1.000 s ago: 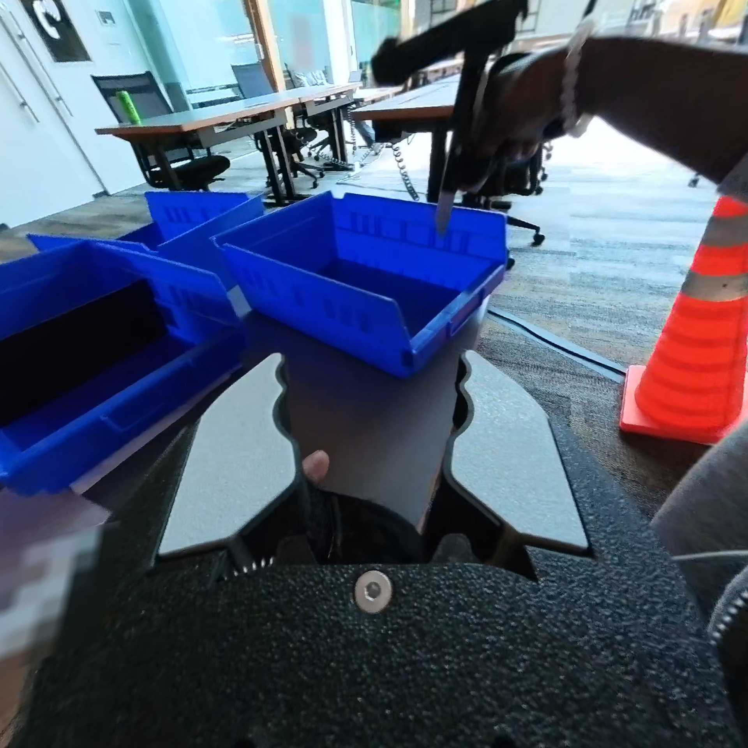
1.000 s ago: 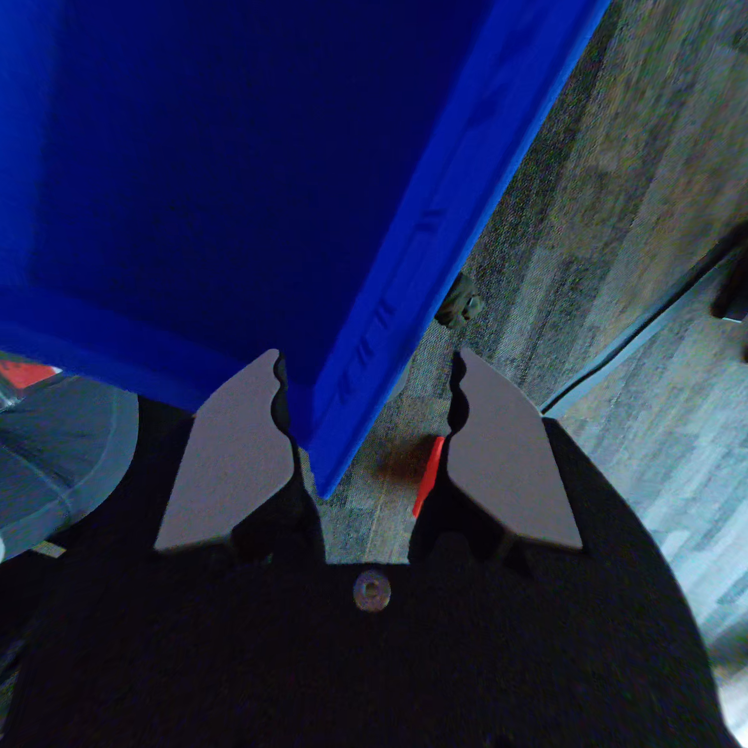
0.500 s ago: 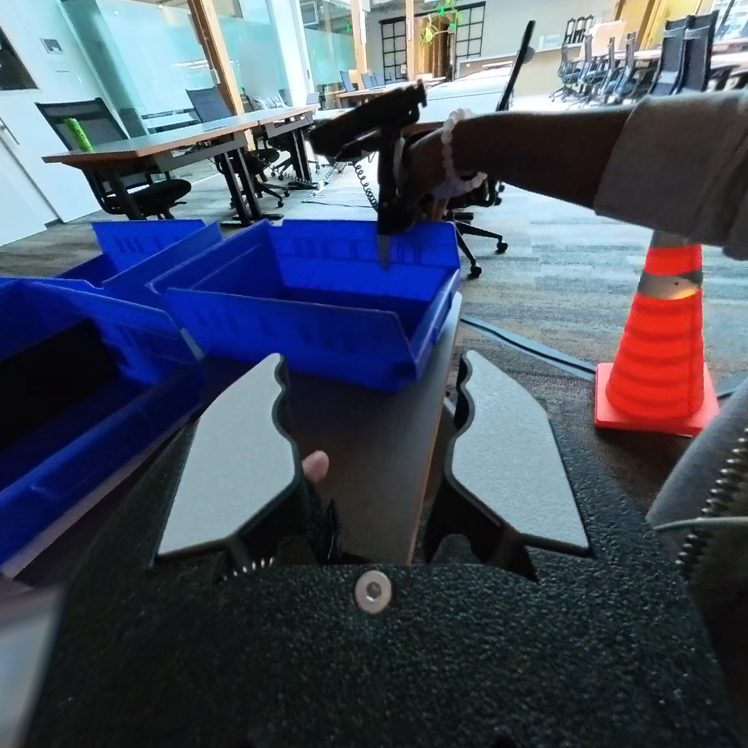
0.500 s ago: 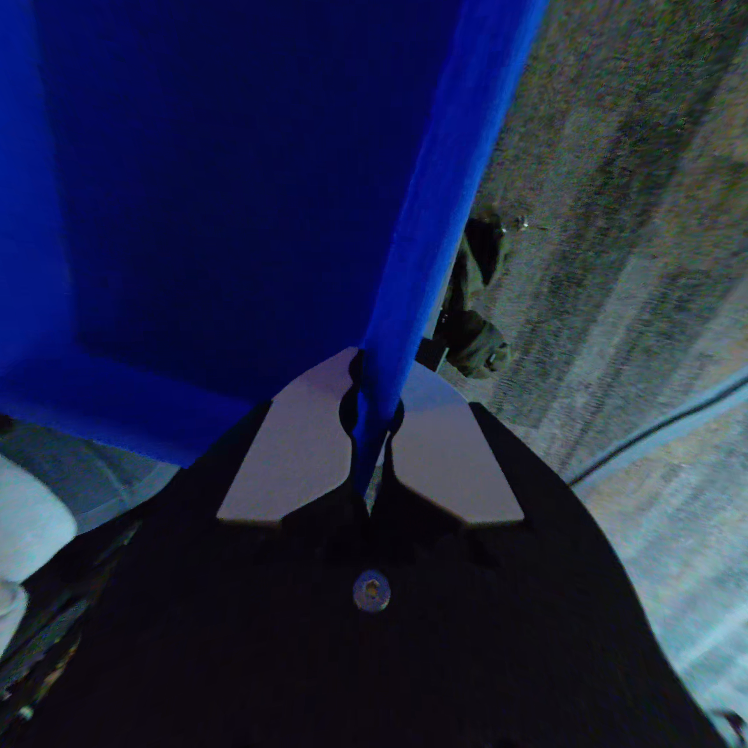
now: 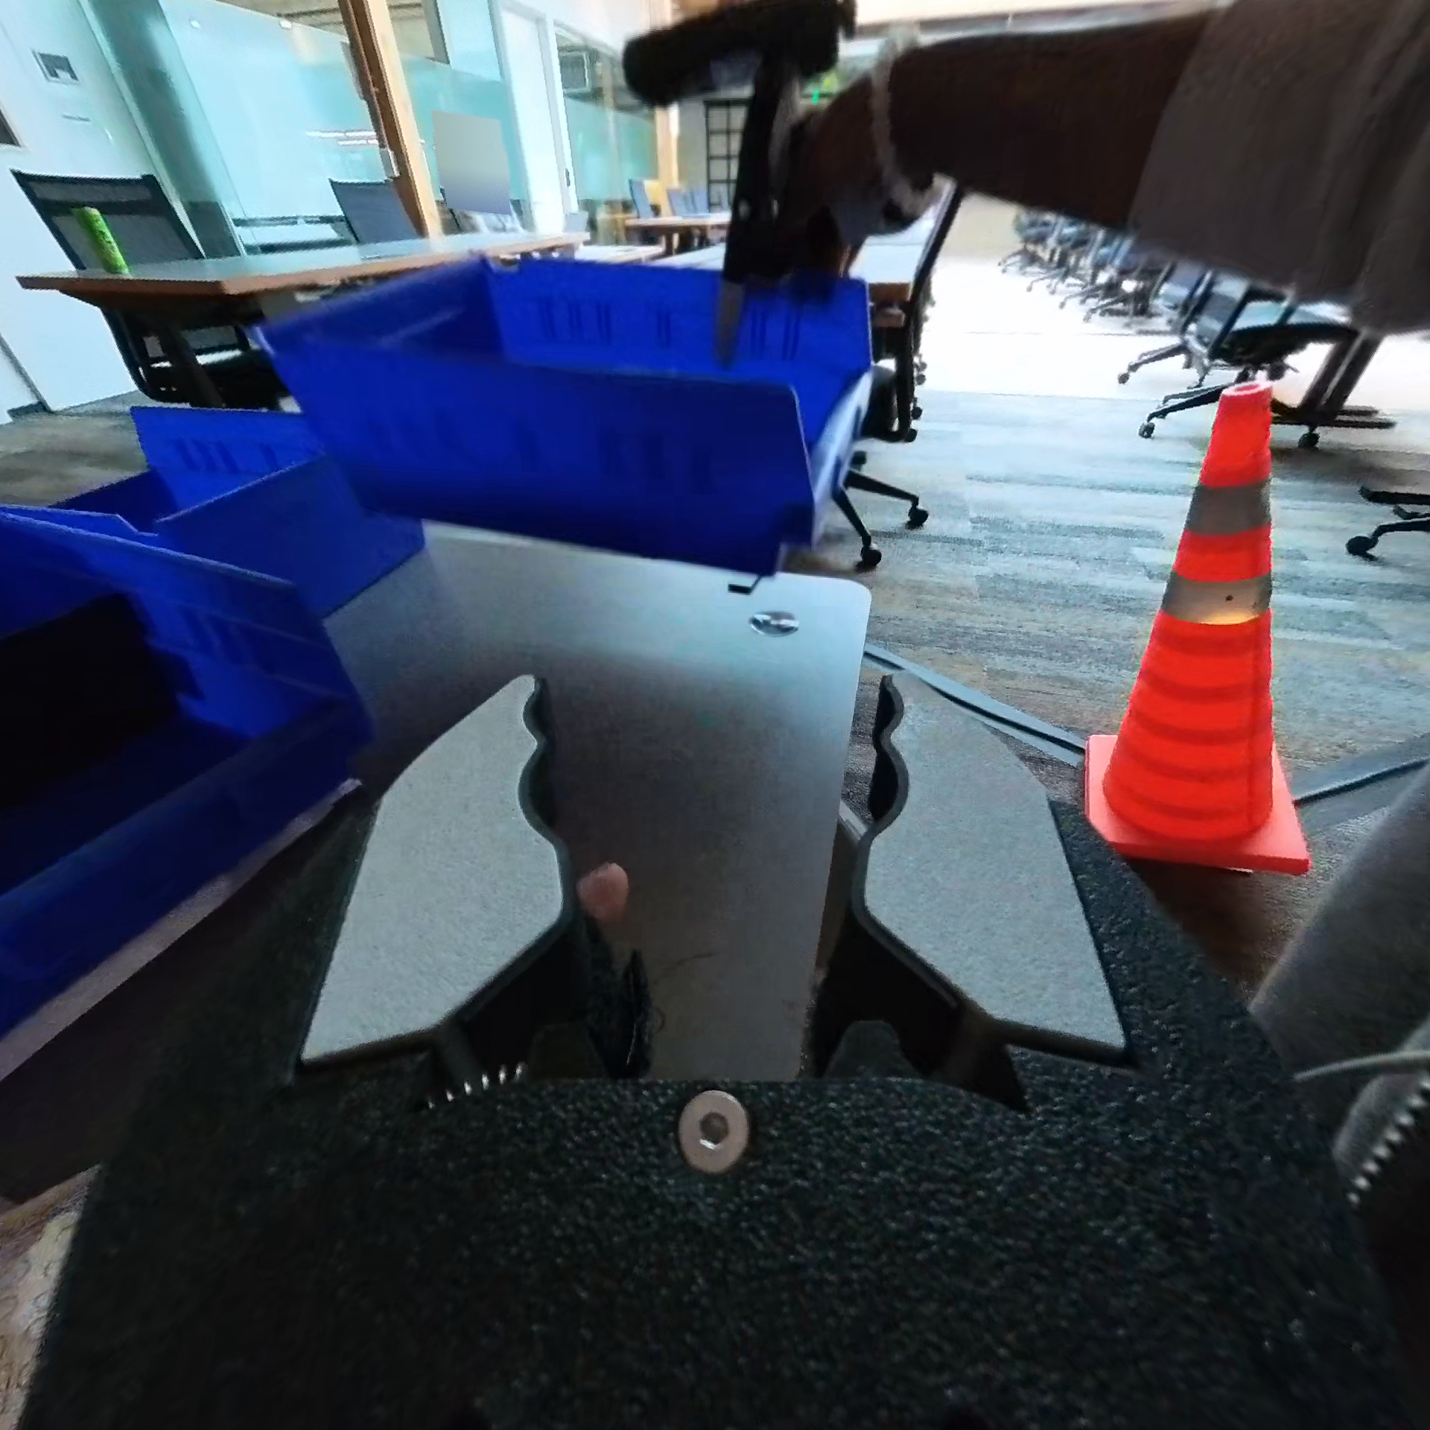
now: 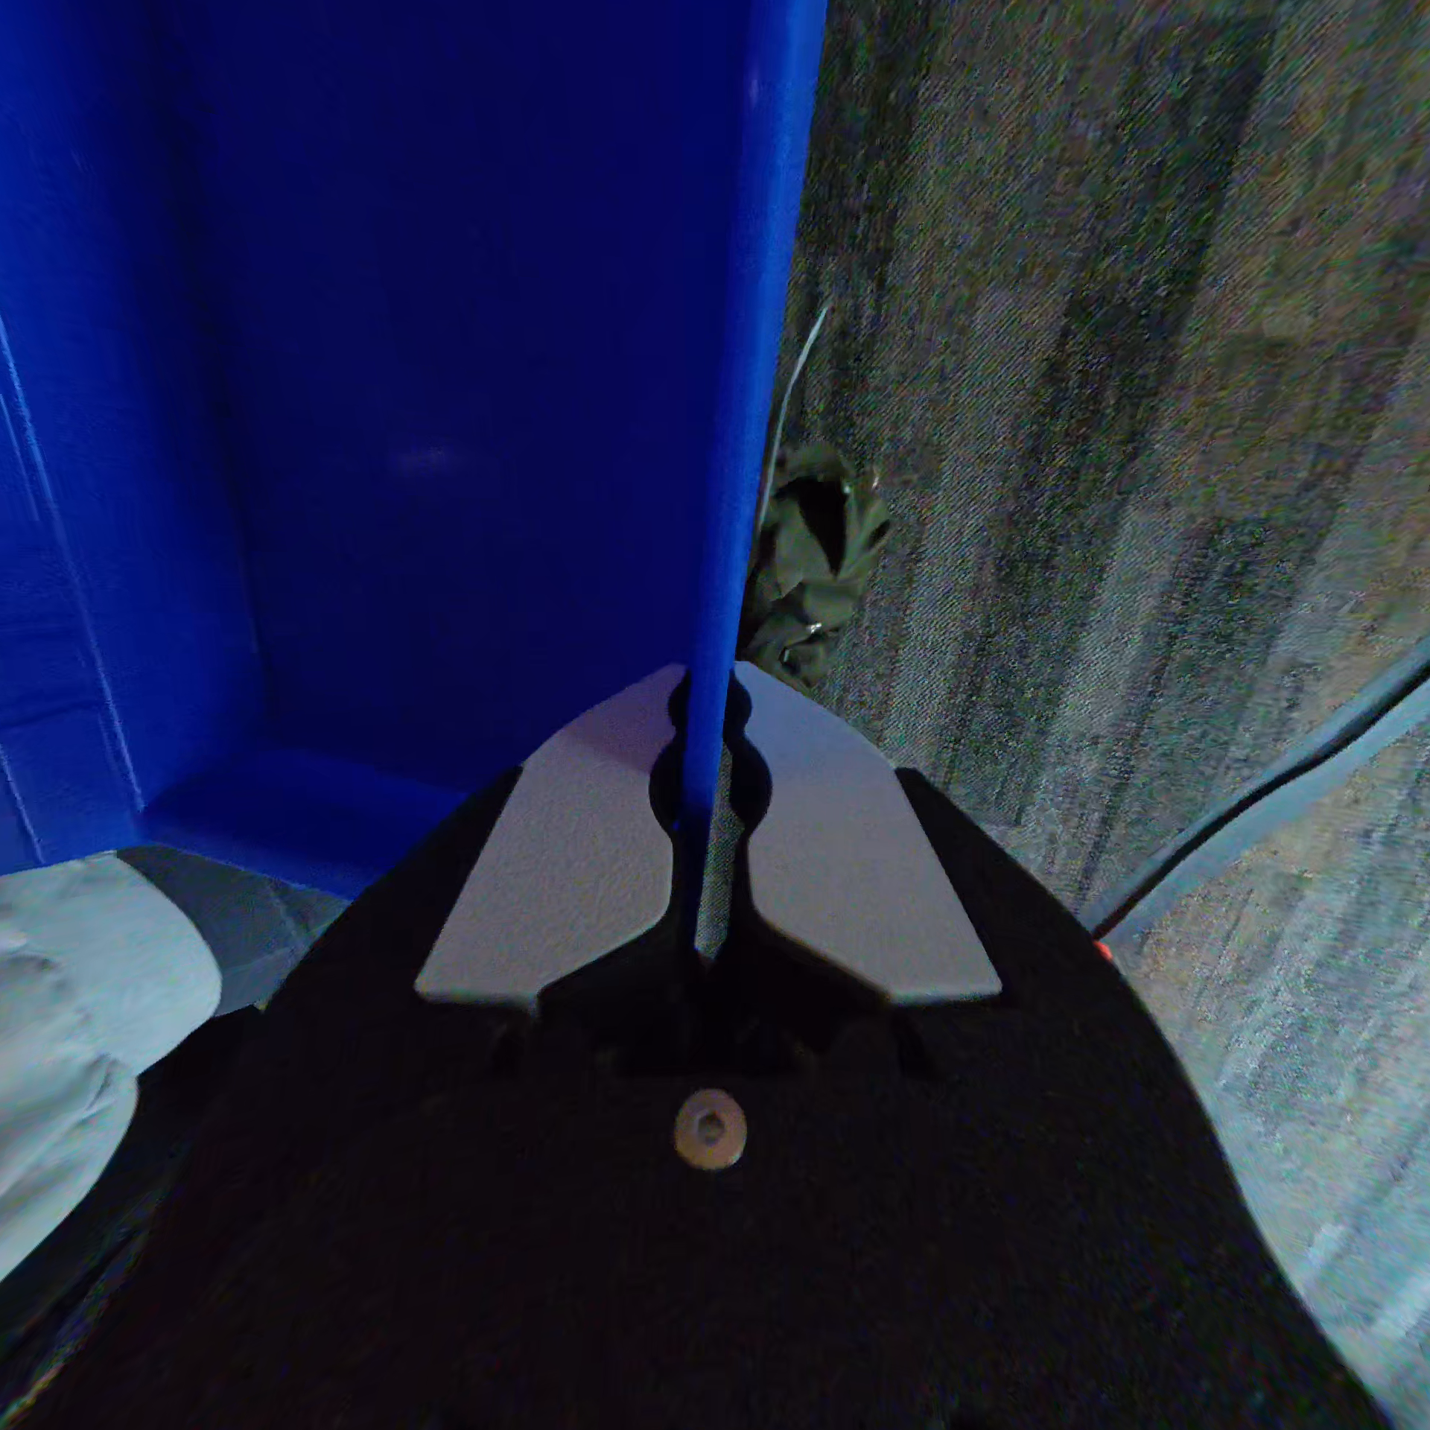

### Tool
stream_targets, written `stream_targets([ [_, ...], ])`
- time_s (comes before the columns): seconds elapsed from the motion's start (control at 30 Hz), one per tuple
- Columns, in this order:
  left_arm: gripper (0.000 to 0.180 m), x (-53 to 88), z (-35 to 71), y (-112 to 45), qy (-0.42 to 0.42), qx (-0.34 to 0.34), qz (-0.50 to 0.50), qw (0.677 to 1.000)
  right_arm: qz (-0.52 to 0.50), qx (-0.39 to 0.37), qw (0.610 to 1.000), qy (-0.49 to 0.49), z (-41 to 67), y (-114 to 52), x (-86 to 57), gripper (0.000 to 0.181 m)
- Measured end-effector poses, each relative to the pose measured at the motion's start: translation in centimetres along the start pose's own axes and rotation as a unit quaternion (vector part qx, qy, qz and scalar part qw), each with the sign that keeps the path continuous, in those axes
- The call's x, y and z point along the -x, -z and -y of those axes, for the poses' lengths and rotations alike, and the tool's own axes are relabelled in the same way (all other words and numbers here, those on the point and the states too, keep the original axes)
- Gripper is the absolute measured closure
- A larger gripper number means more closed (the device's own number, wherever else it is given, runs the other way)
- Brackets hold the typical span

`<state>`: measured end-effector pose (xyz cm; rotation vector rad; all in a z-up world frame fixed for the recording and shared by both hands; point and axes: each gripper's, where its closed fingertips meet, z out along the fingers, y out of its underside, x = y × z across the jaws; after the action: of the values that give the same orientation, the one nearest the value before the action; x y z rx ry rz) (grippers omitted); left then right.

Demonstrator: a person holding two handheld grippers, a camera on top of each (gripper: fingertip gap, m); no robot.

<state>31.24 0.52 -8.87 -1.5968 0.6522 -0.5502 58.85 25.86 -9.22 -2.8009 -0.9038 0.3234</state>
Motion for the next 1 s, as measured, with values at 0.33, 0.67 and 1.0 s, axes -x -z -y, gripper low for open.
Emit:
stream_targets([
  [0.33,0.102,2.2,-0.5,-0.7,0.016,0.017,0.019,1.000,-0.008,-0.011,0.999,0.029,19.7,5.6,1.0,0.176],
  [0.67,0.102,5.5,-1.7,-1.8,0.035,0.047,0.047,0.997,0.024,0.005,0.998,0.055,33.8,-2.5,3.0,0.176],
  [1.0,0.102,4.9,-1.8,-2.2,0.033,0.052,0.030,0.998,-0.008,0.041,0.997,0.066,34.1,-8.2,2.7,0.176],
])
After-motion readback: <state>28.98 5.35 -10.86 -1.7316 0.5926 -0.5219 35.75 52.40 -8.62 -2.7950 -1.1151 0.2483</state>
